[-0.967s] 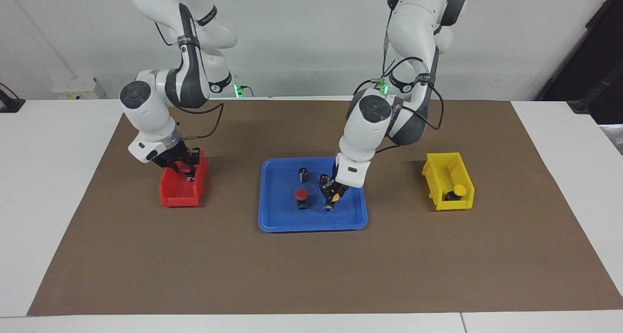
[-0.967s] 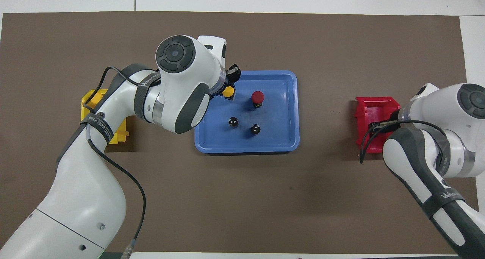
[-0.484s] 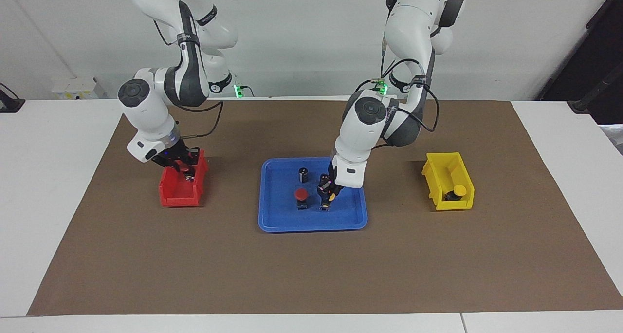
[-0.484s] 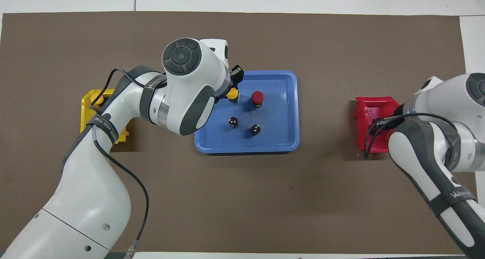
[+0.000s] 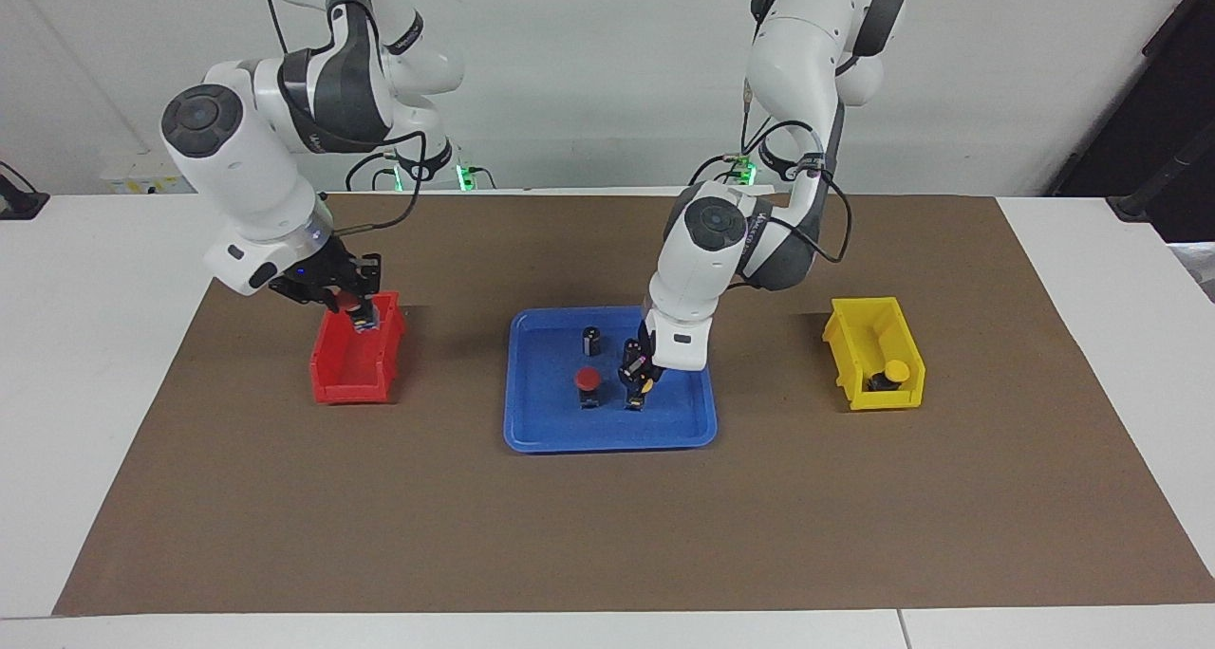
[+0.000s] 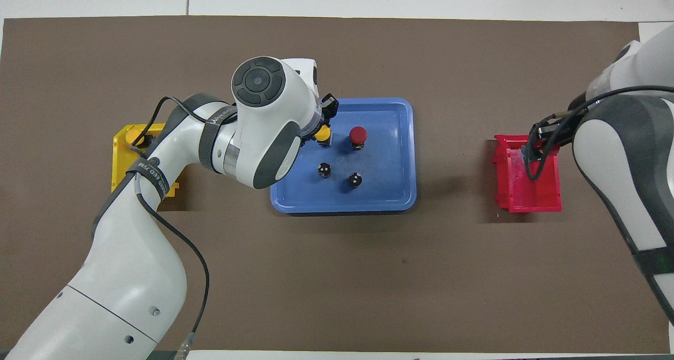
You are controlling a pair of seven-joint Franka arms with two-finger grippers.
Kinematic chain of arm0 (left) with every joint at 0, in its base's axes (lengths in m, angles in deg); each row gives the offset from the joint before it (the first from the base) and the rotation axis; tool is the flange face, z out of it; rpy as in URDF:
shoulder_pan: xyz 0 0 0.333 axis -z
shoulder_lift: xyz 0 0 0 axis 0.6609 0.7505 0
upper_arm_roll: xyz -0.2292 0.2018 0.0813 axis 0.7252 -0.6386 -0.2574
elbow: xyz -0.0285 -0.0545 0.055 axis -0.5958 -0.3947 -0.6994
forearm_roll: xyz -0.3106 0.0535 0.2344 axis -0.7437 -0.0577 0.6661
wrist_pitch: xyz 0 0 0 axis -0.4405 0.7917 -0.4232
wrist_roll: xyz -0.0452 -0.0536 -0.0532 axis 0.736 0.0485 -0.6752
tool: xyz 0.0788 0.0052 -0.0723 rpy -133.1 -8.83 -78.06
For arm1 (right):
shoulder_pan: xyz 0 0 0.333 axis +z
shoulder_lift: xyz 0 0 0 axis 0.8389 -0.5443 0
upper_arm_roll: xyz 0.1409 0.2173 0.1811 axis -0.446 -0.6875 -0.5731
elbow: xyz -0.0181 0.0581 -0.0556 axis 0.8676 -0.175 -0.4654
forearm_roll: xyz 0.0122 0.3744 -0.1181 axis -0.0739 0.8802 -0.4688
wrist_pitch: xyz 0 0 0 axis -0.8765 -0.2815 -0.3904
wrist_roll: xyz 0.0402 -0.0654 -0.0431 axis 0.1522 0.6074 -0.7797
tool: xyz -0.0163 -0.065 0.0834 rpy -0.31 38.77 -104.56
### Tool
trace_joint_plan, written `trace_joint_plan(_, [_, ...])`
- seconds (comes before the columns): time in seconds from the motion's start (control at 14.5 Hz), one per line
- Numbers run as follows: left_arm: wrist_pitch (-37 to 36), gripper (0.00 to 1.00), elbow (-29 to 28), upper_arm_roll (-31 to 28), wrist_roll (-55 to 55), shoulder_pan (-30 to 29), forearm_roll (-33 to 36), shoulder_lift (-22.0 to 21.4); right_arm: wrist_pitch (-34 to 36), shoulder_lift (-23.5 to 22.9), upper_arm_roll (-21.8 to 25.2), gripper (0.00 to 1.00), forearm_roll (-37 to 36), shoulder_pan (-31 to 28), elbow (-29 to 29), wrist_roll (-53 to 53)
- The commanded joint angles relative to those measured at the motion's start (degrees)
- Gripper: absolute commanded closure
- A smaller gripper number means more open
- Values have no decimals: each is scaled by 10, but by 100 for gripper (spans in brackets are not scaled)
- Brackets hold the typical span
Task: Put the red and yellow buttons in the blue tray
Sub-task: 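Place the red button in the tray while the left gripper grasps yellow button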
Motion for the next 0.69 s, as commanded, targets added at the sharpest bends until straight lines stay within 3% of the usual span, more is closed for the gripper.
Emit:
trace_joint_plan(0.0, [-18,0,4,-9,6,15,53,-6,1,-54,-3,85,12,59,64,-101])
trace_joint_plan(0.14, [-58,0,17,-9,8,16,56,-15,-31,-82,-3,85,13,98,83,-164])
trace_joint_plan(0.35, [-147,0,16,-12,40,-17,56,-85,-109,-121,-3,85,22,121,90,-207])
trace_joint_plan(0.62, [-271,0,4,-11,322,-124,52,-154,-167,-169,-3,85,20,151,90,-237])
